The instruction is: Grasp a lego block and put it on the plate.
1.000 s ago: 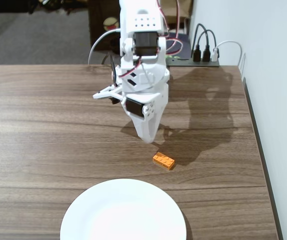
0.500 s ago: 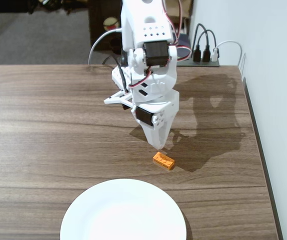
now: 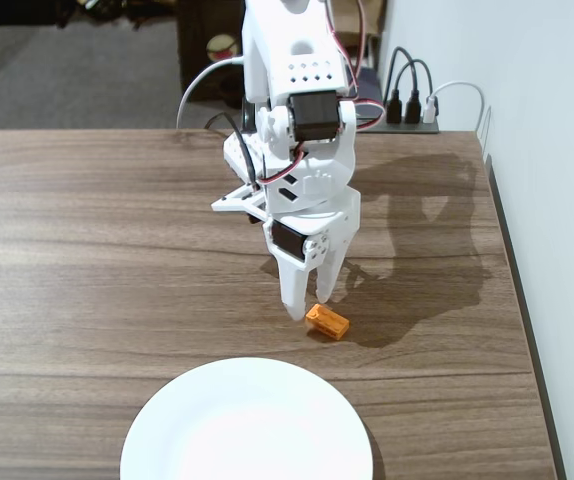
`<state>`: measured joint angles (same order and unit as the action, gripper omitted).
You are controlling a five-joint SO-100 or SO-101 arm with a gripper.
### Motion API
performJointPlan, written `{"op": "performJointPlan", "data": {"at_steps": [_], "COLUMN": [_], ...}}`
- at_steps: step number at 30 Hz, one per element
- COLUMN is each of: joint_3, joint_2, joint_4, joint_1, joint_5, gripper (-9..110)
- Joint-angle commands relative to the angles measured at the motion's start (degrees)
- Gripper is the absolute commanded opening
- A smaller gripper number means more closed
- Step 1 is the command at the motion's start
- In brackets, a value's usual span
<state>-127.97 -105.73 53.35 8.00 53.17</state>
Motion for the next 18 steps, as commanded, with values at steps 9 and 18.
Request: {"op": "performJointPlan", "data": {"at_steps": [9, 18], "joint_3": [2.55, 2.64], "joint_2": [0.35, 2.9], "joint_4": [-1.05, -1.67], "joint_1": [5.01, 3.87], "joint_5": [1.05, 1.05], "gripper": [18, 17]}}
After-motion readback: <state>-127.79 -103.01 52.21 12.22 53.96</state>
